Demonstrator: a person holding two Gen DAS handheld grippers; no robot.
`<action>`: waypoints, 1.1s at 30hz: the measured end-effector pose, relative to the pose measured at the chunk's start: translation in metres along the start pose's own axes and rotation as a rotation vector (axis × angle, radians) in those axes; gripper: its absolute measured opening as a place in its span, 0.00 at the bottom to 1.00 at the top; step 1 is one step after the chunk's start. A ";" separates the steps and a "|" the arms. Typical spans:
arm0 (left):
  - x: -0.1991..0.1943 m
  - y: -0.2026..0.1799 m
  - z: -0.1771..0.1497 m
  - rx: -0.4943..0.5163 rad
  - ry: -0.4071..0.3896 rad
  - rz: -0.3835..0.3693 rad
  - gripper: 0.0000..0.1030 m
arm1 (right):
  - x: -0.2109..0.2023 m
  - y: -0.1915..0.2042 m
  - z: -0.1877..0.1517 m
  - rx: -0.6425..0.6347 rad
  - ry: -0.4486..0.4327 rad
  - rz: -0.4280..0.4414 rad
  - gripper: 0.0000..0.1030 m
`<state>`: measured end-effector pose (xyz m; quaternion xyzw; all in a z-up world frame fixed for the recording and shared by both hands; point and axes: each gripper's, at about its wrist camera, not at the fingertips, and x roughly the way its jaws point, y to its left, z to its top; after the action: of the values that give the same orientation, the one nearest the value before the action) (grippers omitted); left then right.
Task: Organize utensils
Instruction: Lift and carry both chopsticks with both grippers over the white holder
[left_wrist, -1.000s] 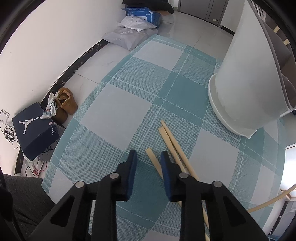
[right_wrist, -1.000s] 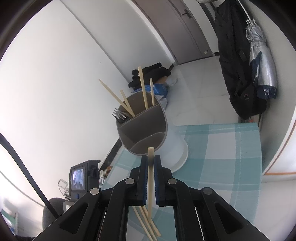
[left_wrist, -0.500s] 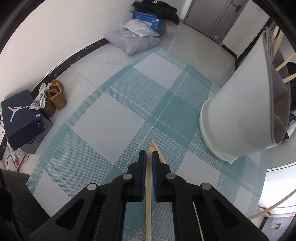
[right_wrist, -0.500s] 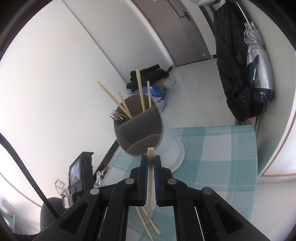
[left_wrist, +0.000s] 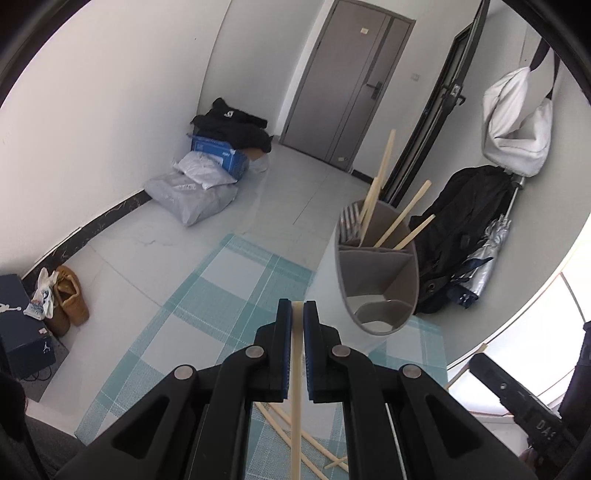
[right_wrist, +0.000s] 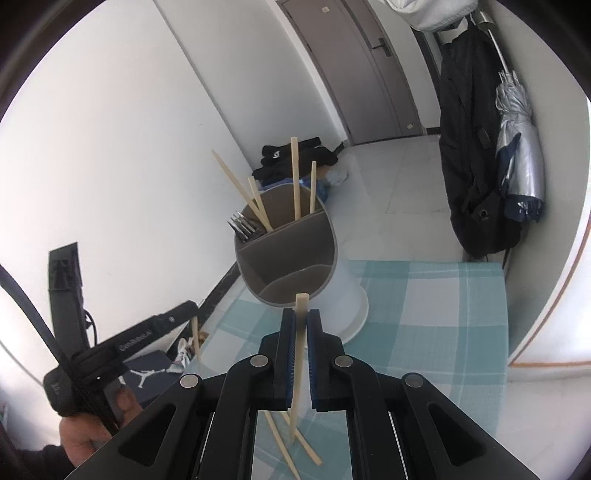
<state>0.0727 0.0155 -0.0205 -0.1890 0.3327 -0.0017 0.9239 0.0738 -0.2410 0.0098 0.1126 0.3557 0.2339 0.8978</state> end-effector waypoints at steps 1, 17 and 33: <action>-0.005 -0.001 0.001 0.012 -0.021 -0.004 0.03 | -0.001 0.002 -0.001 -0.007 -0.005 -0.009 0.05; -0.052 -0.005 0.035 0.012 -0.178 -0.119 0.03 | -0.038 0.020 -0.009 0.025 -0.110 -0.090 0.05; -0.059 -0.029 0.100 0.008 -0.377 -0.120 0.03 | -0.071 0.027 0.057 0.050 -0.220 -0.079 0.05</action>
<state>0.0920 0.0309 0.0971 -0.2017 0.1418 -0.0229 0.9689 0.0589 -0.2551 0.1021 0.1460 0.2648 0.1758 0.9368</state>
